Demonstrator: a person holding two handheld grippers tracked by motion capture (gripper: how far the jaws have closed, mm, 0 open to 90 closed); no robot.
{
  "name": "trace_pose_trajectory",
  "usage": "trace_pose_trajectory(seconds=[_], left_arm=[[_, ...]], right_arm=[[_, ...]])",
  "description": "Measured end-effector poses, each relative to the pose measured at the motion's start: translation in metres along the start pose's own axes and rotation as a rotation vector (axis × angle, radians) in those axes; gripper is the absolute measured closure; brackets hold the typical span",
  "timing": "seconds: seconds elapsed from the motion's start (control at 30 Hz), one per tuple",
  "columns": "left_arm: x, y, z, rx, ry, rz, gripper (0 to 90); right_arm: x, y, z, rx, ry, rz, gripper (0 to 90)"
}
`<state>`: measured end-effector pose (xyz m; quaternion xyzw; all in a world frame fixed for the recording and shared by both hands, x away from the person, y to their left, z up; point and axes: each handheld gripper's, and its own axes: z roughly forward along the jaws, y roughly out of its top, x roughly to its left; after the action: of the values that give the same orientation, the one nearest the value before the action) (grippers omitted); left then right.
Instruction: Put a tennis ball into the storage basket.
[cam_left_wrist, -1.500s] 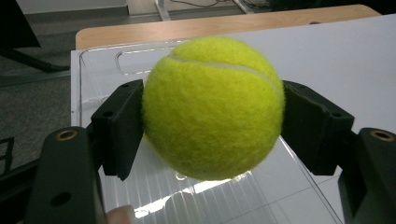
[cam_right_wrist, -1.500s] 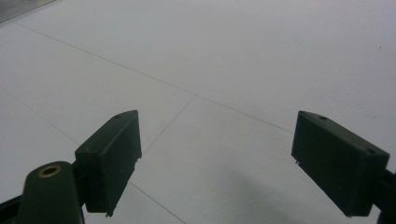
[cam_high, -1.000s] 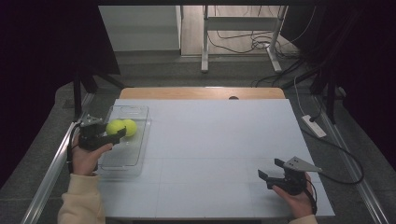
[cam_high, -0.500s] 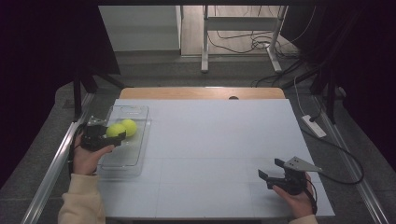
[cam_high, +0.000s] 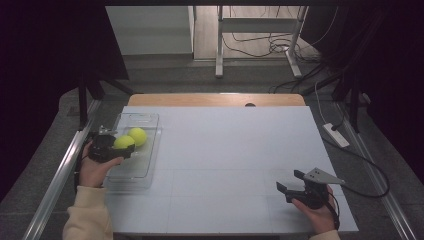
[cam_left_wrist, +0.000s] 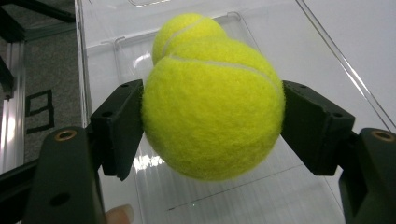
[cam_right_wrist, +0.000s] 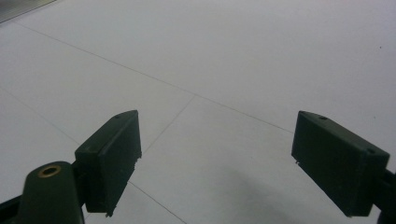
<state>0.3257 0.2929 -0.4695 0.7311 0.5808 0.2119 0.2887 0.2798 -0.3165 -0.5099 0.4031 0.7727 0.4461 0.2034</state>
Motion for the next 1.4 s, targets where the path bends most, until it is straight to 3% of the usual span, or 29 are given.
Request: trace_pose_trajectory(seconds=[0.47,0.57,0.8,0.9,1.07,1.2,1.4], left_arm=[[-0.001,0.000,0.000,-0.005,0.030,0.004,26.5],[-0.001,0.001,-0.004,-0.035,0.040,-0.006,19.4],[-0.004,0.005,-0.016,-0.133,-0.030,-0.012,15.1],[-0.006,0.005,-0.019,-0.171,-0.080,-0.011,14.8],[-0.010,0.005,-0.020,-0.198,-0.136,0.003,14.8],[-0.015,0.004,-0.023,-0.228,-0.149,0.025,14.9],[-0.019,0.001,-0.029,-0.270,-0.204,0.026,15.9]], right_arm=[[0.000,0.000,-0.001,-0.004,0.001,0.003,15.9],[0.000,0.000,0.000,-0.004,0.001,0.002,15.9],[0.000,0.000,0.000,0.000,0.000,-0.001,15.8],[-0.001,0.000,0.000,-0.003,0.002,-0.001,15.9],[-0.002,0.000,0.001,-0.004,0.002,0.001,15.9],[-0.002,0.001,0.001,-0.008,0.004,0.005,15.9],[-0.005,0.001,0.005,-0.013,0.019,0.015,15.9]])
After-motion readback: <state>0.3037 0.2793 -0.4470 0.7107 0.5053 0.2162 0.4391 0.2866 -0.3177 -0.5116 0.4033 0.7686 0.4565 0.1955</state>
